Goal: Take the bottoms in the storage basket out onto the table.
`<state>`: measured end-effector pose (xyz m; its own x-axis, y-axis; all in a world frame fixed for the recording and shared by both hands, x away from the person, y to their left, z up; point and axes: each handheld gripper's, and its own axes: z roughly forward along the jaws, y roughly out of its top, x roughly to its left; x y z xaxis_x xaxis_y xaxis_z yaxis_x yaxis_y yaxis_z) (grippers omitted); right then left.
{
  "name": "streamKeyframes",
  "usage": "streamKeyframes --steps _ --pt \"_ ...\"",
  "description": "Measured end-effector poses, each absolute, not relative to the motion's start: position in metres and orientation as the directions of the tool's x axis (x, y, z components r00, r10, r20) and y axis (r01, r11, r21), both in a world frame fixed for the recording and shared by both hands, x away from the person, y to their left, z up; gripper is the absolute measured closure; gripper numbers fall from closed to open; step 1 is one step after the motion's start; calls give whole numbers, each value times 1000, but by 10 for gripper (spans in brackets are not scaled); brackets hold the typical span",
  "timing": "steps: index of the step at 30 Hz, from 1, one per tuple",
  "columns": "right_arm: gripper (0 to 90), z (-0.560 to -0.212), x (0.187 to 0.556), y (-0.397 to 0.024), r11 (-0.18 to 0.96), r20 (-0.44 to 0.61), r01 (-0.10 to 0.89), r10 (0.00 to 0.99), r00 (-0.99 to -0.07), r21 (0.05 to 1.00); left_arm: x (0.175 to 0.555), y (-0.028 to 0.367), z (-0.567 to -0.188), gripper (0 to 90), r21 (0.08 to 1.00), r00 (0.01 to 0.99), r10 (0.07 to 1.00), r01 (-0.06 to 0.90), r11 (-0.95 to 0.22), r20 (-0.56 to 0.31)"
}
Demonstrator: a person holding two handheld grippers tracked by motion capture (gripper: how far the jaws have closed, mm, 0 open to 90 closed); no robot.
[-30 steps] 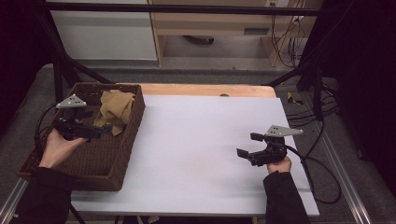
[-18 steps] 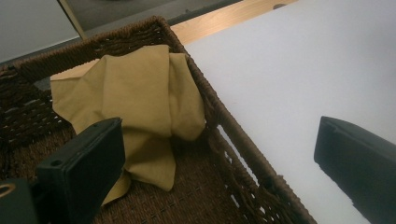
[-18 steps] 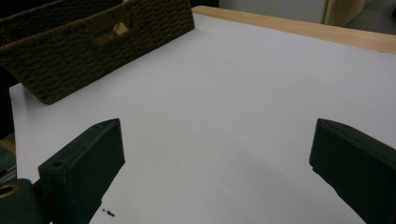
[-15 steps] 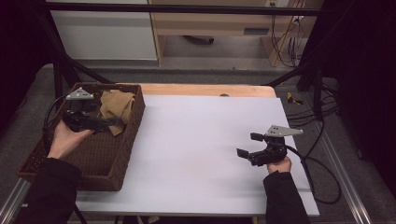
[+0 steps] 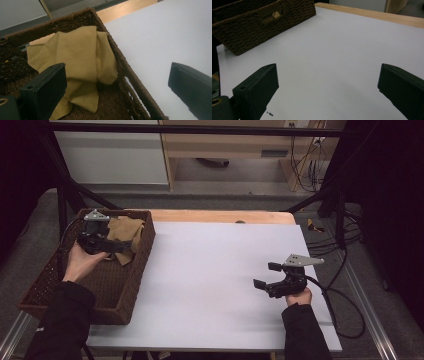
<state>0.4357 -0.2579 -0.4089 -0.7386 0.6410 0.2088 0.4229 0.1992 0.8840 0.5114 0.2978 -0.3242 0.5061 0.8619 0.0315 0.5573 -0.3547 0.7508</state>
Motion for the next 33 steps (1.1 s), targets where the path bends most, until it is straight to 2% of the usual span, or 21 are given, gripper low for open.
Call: streamKeyframes --steps 33 --pt "38 -409 436 -258 199 208 424 644 -736 884 556 302 -366 35 713 418 907 623 -322 44"
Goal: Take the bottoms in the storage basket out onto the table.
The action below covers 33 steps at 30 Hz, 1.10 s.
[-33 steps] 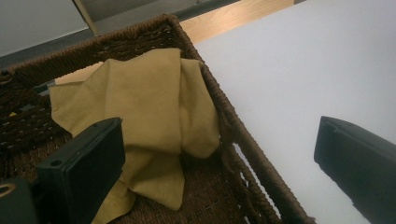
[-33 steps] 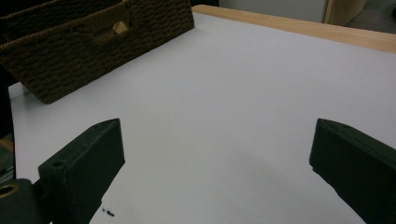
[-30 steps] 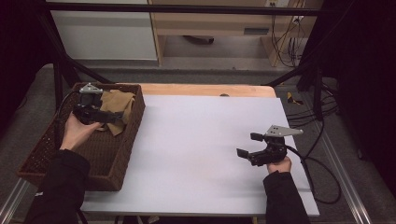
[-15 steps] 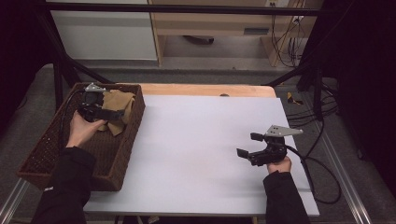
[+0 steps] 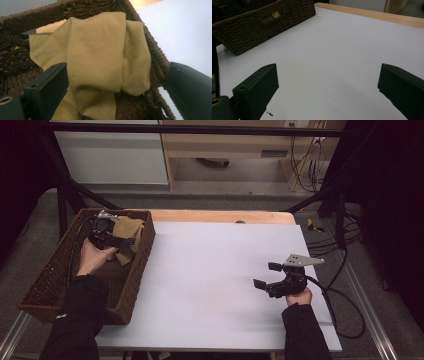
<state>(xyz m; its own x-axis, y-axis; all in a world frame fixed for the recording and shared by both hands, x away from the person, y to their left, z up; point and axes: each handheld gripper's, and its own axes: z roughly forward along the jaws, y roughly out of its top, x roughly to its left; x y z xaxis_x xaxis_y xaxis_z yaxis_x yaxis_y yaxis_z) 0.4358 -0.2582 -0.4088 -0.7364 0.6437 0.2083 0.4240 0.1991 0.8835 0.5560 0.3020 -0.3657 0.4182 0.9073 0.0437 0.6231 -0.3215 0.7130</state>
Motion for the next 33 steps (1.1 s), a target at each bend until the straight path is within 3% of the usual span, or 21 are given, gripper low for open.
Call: streamKeyframes --steps 33 --pt "38 -409 436 -258 202 206 422 641 -739 884 572 298 -396 9 634 388 918 690 -350 85"
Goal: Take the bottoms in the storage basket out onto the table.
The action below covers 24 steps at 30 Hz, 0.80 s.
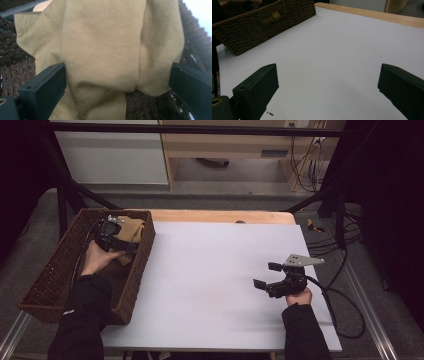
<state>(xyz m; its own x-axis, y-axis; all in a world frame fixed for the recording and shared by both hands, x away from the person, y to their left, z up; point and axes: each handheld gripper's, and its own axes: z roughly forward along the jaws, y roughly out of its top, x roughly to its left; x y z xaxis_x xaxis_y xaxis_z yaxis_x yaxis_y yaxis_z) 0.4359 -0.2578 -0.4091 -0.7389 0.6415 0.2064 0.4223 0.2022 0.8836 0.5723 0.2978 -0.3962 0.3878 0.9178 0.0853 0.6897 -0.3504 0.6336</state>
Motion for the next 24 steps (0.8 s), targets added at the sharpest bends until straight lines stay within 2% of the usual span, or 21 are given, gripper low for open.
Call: streamKeyframes --steps 6,24 --pt "38 -409 436 -257 202 208 424 641 -738 883 573 296 -402 68 600 386 915 707 -375 117" --pt "38 -409 436 -258 199 208 421 641 -739 885 572 294 -400 548 591 398 907 701 -399 141"
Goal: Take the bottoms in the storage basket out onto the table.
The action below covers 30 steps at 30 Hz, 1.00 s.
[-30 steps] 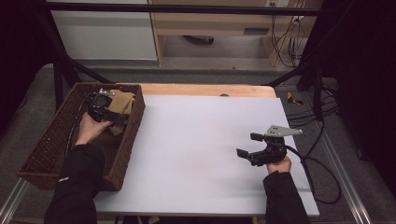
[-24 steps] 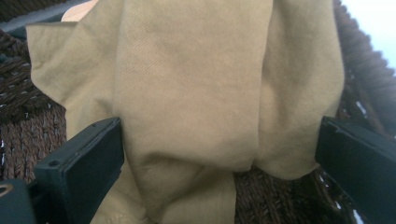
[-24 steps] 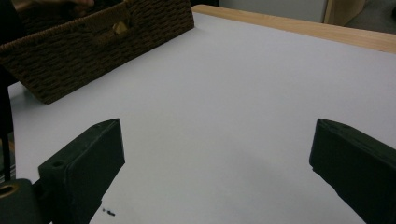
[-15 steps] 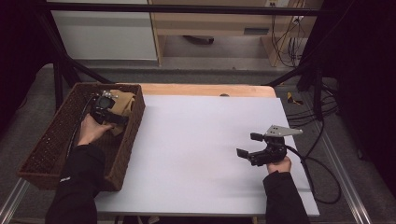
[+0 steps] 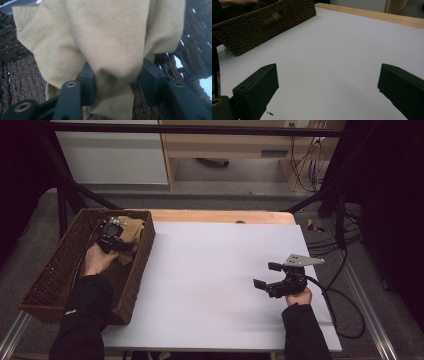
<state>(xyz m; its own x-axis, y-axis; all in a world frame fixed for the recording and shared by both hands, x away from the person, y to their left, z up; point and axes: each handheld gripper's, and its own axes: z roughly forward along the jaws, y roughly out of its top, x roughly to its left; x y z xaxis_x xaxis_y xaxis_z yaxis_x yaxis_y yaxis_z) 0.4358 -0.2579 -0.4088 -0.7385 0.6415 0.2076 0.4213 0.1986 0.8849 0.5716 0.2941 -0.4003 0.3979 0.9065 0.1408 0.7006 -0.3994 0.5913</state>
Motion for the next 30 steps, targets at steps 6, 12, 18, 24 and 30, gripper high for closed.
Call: streamKeyframes --steps 6,12,18,24,30 --pt "38 -409 436 -258 198 207 420 641 -739 886 570 293 -398 693 590 403 905 701 -400 135" --pt "38 -409 436 -258 198 207 421 642 -738 885 569 293 -397 764 588 407 904 703 -400 129" --pt "38 -408 435 -258 197 208 421 642 -738 886 567 293 -393 799 599 403 907 699 -390 121" --pt "38 -408 435 -259 198 207 420 642 -738 886 565 295 -387 811 627 401 908 679 -382 119" --pt "38 -408 435 -259 198 206 420 643 -738 886 562 296 -384 812 633 406 907 674 -381 114"
